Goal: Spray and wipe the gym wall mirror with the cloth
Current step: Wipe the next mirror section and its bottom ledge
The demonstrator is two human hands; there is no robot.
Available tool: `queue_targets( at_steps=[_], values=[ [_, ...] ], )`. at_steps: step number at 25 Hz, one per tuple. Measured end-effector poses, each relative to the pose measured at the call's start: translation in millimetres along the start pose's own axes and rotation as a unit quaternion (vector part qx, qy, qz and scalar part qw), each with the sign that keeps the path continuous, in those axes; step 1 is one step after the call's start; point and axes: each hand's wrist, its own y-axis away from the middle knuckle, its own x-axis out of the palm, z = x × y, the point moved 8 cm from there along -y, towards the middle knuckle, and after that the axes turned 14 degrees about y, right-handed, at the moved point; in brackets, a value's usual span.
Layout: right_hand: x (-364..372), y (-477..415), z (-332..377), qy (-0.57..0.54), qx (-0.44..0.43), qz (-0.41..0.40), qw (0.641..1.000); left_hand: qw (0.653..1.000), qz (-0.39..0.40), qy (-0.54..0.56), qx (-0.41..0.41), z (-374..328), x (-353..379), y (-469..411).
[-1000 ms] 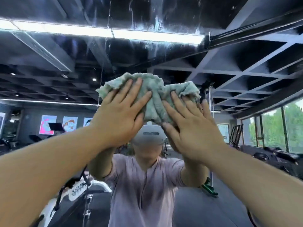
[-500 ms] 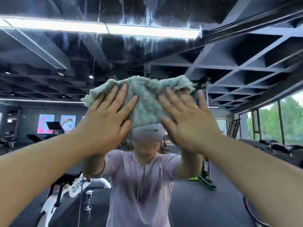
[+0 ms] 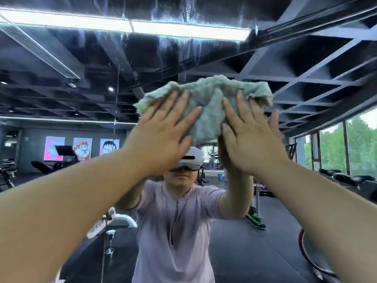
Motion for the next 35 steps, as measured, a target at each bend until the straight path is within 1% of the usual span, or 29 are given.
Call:
queue_targets(
  at_steps=[3,5,7,8,10,12,15,17,18,19,21,22,23,25,27,29,30,32,33,35],
  values=[
    [-19.9,-35.9,54.4,-0.011,-0.054,-0.027,0.998,0.996,-0.026,-0.013,-0.083,60.6,-21.9,26.0],
    [-17.0,-24.0,91.5,-0.018,-0.106,-0.034,0.994,0.992,-0.029,-0.017,-0.121,72.3,-24.8,52.5],
    [2.3,21.9,115.1,-0.013,-0.16,-0.031,0.986,0.99,-0.004,0.0,-0.144,55.7,-16.4,91.2],
    [12.6,46.2,115.5,-0.009,-0.175,-0.034,0.984,0.99,0.014,0.011,-0.143,42.0,-9.1,111.7],
    [26.3,76.6,94.3,0.013,-0.177,-0.024,0.984,0.99,0.057,0.011,-0.128,14.9,4.3,144.3],
    [26.2,67.9,51.7,0.04,-0.135,-0.019,0.99,0.99,0.09,0.02,-0.108,4.9,8.0,129.8],
    [12.8,28.3,-22.2,0.058,-0.034,0.003,0.998,0.993,0.082,0.039,-0.071,-4.1,-1.5,37.0],
    [16.6,27.8,-54.2,0.045,0.019,0.033,0.998,0.993,0.091,0.037,-0.073,-22.3,6.6,-10.1],
    [24.7,41.5,-63.2,0.025,0.046,0.048,0.997,0.994,0.087,0.041,-0.057,-42.2,14.0,-17.5],
    [34.7,62.9,-66.5,0.009,0.068,0.053,0.996,0.996,0.079,0.042,-0.02,-66.8,23.0,-12.8],
    [53.7,113.6,-56.2,0.008,0.083,0.063,0.994,0.994,0.075,0.046,0.07,-112.4,38.5,25.5],
    [59.5,132.2,-47.8,0.008,0.079,0.078,0.994,0.991,0.081,0.044,0.1,-118.9,41.5,48.3],
    [60.5,137.4,-38.8,0.002,0.071,0.088,0.994,0.99,0.086,0.035,0.102,-109.4,41.6,63.7],
    [47.8,108.6,-14.3,-0.009,0.036,0.078,0.996,0.998,0.05,0.018,0.038,-54.7,25.8,70.6],
    [21.1,57.9,25.5,-0.032,-0.024,0.033,0.999,0.999,0.017,-0.001,-0.039,10.8,-1.1,74.6],
    [4.0,32.6,74.2,-0.037,-0.07,0.011,0.997,0.995,0.015,-0.007,-0.102,50.2,-17.8,98.2],
    [3.8,37.9,99.5,-0.041,-0.09,0.01,0.995,0.991,0.014,-0.008,-0.131,54.7,-19.8,118.7],
    [18.8,76.9,138.6,-0.03,-0.147,0.015,0.989,0.985,0.023,0.001,-0.17,43.9,-12.8,165.4],
    [28.7,99.7,146.2,-0.013,-0.175,0.011,0.985,0.984,0.028,0.004,-0.174,35.9,-7.7,185.6],
    [36.1,122.3,134.3,0.013,-0.184,-0.023,0.983,0.985,0.036,0.012,-0.167,25.0,-2.2,202.4]
  ],
)
